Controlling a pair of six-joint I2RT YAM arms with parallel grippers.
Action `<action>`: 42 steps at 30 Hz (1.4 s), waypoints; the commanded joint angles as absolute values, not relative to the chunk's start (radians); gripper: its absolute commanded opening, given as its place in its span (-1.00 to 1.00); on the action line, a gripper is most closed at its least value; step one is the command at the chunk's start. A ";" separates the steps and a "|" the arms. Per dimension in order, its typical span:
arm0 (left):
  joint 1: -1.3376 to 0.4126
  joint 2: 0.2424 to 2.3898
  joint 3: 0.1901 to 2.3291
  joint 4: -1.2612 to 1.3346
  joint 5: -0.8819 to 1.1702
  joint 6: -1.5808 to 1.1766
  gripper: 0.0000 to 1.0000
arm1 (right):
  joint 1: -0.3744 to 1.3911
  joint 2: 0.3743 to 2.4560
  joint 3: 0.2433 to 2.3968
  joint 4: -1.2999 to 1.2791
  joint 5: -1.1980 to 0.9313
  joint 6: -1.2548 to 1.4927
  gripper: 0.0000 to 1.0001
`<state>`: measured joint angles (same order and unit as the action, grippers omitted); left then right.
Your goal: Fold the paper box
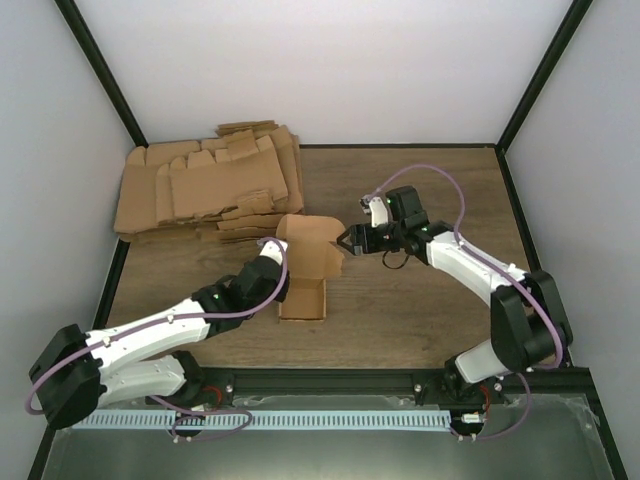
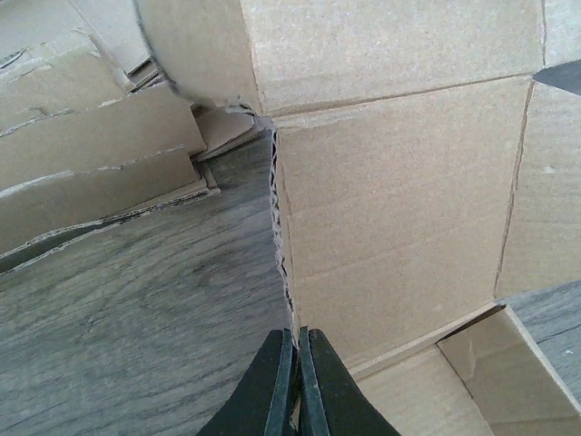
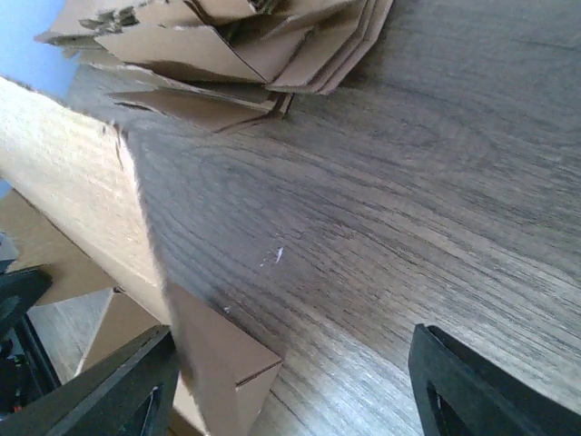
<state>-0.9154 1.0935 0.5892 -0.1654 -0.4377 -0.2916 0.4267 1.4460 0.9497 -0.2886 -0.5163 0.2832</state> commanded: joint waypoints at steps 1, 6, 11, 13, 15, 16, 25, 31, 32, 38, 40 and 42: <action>-0.920 1.091 0.573 -0.124 -0.463 -0.298 -0.92 | 0.426 1.505 1.022 -0.234 -0.574 0.247 0.39; -0.919 1.098 0.575 -0.113 -0.453 -0.300 -0.92 | 0.435 1.504 1.007 -0.247 -0.638 0.245 0.28; -0.920 1.105 0.574 -0.102 -0.447 -0.304 -0.92 | 0.468 1.464 0.954 -0.266 -0.638 0.248 0.28; -0.920 1.107 0.575 -0.098 -0.445 -0.304 -0.92 | 0.486 1.459 0.948 -0.273 -0.626 0.250 0.23; -0.920 1.109 0.575 -0.095 -0.443 -0.304 -0.92 | 0.498 1.465 0.951 -0.280 -0.608 0.255 0.11; -0.919 1.109 0.575 -0.095 -0.444 -0.304 -0.92 | 0.502 1.470 0.954 -0.284 -0.597 0.257 0.05; -0.922 1.109 0.574 -0.098 -0.444 -0.326 -0.91 | 0.555 1.493 0.991 -0.329 -0.501 0.258 -0.47; -0.921 1.112 0.577 -0.095 -0.440 -0.336 -0.81 | 0.586 1.483 1.008 -0.349 -0.426 0.231 -0.97; -0.921 1.113 0.579 -0.102 -0.438 -0.343 -0.59 | 0.589 1.474 1.008 -0.352 -0.405 0.221 -0.98; -0.920 1.052 0.608 -0.196 -0.423 -0.404 0.32 | 0.601 1.446 1.026 -0.415 -0.311 0.151 -0.99; -0.908 0.998 0.621 -0.249 -0.422 -0.443 0.62 | 0.611 1.436 1.025 -0.431 -0.269 0.141 -0.99; -0.863 0.951 0.644 -0.302 -0.363 -0.476 0.79 | 0.615 1.425 1.021 -0.440 -0.250 0.137 -0.99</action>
